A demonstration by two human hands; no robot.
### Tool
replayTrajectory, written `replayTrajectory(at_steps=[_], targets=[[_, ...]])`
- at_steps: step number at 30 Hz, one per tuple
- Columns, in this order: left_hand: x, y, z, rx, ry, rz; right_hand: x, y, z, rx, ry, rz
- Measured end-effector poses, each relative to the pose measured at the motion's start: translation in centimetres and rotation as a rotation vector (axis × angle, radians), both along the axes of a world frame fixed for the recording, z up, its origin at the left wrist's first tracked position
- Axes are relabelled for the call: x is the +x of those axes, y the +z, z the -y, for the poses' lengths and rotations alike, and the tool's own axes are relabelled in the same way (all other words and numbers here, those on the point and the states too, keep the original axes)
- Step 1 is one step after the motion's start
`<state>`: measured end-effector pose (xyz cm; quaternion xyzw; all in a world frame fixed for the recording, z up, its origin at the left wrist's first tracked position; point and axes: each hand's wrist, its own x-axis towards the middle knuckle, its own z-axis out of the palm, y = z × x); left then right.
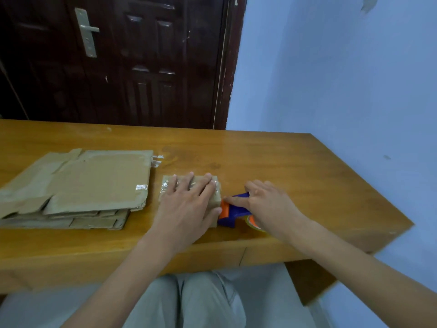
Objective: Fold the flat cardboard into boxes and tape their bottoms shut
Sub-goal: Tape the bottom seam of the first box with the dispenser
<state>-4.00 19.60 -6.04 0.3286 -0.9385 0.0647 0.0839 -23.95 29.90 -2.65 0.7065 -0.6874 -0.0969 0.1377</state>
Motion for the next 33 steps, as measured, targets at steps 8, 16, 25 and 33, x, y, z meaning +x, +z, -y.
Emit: replayTrajectory(at_steps=[8,16,25,33], targets=[[0.6,0.4,0.4,-0.037,-0.057,-0.067,-3.6,-0.6,-0.6,-0.005,-0.181,0.21],[-1.4,3.4,3.4,0.315,-0.122,0.097,-6.5,-2.7,-0.7,-0.152,-0.262,0.543],[-0.9,2.5,3.5,0.272,-0.179,0.007,-6.6,-2.3,-1.0,-0.217,-0.255,0.647],[0.4,1.7,2.1,0.312,-0.003,-0.858,-6.7,-3.0,-1.3,-0.272,-0.223,0.735]])
